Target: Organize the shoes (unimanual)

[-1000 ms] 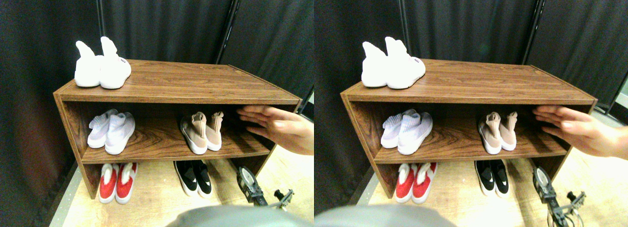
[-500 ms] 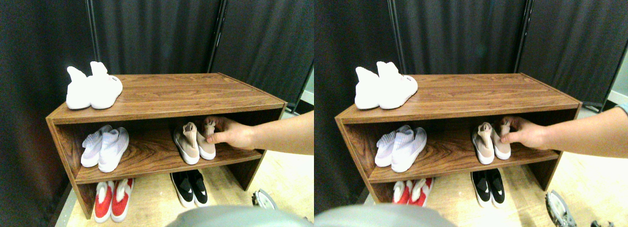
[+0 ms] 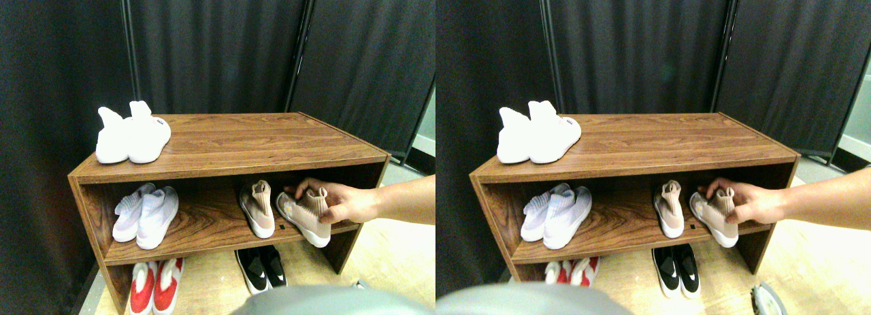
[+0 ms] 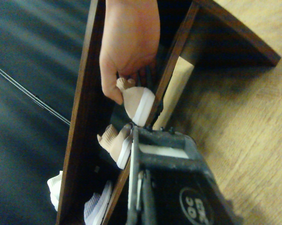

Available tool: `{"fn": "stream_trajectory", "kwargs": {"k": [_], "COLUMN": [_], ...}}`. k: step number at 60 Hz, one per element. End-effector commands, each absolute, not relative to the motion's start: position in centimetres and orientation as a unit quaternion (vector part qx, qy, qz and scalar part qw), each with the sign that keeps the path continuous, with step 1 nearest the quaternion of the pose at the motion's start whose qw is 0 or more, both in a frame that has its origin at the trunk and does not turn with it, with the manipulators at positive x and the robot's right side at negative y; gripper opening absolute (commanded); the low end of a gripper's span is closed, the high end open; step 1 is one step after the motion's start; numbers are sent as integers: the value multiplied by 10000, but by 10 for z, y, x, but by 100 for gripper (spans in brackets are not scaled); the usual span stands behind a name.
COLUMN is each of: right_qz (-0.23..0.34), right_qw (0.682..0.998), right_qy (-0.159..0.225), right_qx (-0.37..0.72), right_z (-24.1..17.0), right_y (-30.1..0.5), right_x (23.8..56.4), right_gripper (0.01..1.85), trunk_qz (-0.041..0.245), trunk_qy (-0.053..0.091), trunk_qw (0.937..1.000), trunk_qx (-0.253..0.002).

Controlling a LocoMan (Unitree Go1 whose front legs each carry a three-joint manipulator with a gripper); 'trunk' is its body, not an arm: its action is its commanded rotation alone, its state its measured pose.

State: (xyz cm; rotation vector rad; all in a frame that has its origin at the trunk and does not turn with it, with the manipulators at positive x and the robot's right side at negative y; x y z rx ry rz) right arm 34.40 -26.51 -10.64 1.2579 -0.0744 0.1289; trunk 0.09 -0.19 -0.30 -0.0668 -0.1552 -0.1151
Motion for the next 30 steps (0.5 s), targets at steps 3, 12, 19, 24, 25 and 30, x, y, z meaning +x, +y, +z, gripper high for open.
{"fn": "stream_trajectory", "kwargs": {"k": [3,12,19,24,25,30], "right_qz": [743,743,703,733,739,761], "right_qw": [8044,7991,8029,7991,8002,8018], "right_qy": [-475,-427,-490,-448,-445,-418], "right_qx": [5875,5950,5900,5950,5935,5912], "right_z": [-98,-98,-98,-98,-98,-98], "right_y": [-259,-257,-255,-255,-255,-255], "right_x": [347,350,352,354,354,355], "right_gripper": [6,6,6,6,6,6], "trunk_qz": [-526,-517,-512,-507,-507,-512], "trunk_qy": [-771,-762,-755,-754,-754,-742], "trunk_qw": [9948,9949,9949,9949,9949,9949], "trunk_qx": [-398,-420,-437,-444,-444,-446]}}
